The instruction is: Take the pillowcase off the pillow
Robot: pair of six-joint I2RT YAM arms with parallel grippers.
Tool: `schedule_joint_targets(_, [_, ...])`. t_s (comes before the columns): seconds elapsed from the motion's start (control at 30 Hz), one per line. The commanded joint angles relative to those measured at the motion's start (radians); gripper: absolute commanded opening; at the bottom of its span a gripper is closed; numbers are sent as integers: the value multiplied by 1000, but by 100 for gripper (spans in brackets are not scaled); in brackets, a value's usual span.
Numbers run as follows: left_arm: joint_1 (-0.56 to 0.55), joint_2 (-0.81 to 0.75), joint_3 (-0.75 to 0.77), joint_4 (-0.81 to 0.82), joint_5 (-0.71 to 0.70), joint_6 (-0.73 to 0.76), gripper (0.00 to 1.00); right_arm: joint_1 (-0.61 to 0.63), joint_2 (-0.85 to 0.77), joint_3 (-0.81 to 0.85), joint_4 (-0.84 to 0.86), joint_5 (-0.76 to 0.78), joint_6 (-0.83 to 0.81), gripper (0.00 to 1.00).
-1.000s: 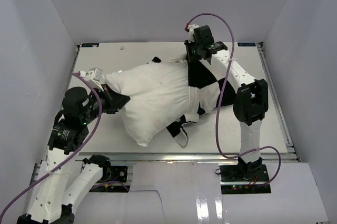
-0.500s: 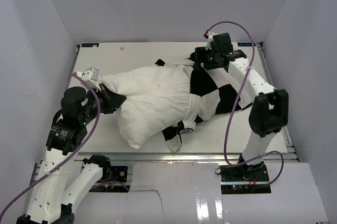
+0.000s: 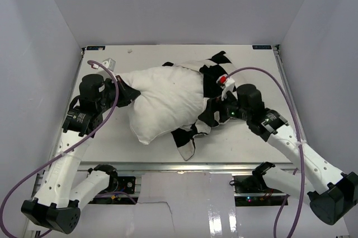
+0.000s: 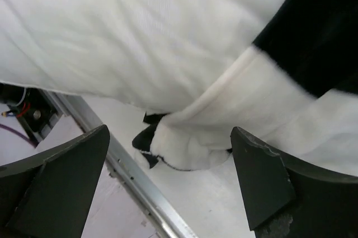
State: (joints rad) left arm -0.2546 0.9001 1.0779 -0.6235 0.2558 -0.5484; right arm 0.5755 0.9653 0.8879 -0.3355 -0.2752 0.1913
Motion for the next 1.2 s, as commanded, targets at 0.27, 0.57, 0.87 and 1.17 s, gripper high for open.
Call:
schedule_joint_targets(0.27, [2, 52, 109, 110, 94, -38, 0, 135, 39, -253, 243, 229, 155, 100])
schedule_joint_targets(0.57, [2, 164, 246, 56, 56, 5, 0, 133, 170, -276, 359, 433, 194, 42])
schedule_joint_targets(0.87, [35, 344, 511, -120, -45, 146, 0, -49, -22, -420, 178, 676, 255, 8])
schedule_joint_targets(1.17, [172, 418, 599, -214, 0, 153, 0, -341, -102, -495, 174, 587, 289, 8])
